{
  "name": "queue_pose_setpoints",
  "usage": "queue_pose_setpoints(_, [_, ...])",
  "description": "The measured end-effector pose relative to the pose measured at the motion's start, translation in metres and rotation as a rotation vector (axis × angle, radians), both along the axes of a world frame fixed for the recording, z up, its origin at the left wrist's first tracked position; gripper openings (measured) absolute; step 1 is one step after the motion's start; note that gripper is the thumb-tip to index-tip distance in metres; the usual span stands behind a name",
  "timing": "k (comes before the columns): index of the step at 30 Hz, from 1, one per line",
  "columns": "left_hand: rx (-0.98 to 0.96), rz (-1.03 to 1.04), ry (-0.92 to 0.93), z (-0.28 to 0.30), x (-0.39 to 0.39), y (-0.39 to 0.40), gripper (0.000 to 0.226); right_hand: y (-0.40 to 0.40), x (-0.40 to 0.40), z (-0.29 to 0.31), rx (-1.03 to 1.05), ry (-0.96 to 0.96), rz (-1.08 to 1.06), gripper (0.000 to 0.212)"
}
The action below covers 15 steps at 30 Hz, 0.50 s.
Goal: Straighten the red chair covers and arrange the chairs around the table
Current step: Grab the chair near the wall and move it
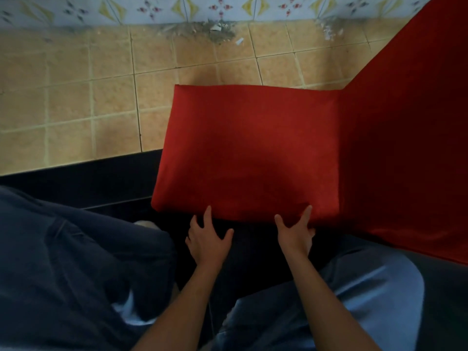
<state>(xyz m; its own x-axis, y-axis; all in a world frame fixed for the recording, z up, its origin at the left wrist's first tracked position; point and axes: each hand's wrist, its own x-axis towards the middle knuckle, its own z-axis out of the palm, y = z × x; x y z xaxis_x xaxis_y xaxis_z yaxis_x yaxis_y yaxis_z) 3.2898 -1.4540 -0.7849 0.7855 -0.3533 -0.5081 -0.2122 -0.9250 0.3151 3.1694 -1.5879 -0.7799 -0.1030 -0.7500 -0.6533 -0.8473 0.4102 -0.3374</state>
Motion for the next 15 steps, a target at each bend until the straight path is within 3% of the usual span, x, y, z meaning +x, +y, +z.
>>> queue_pose_setpoints(8, [0.052, 0.137, 0.170, -0.018, 0.002, -0.020, 0.103, -0.003, 0.010, -0.026, 0.015, -0.096, -0.205, 0.100])
queue_pose_setpoints(15, [0.031, 0.231, 0.181, -0.033, 0.006, -0.039, 0.095, -0.004, 0.023, -0.039, -0.035, -0.184, -0.362, 0.112])
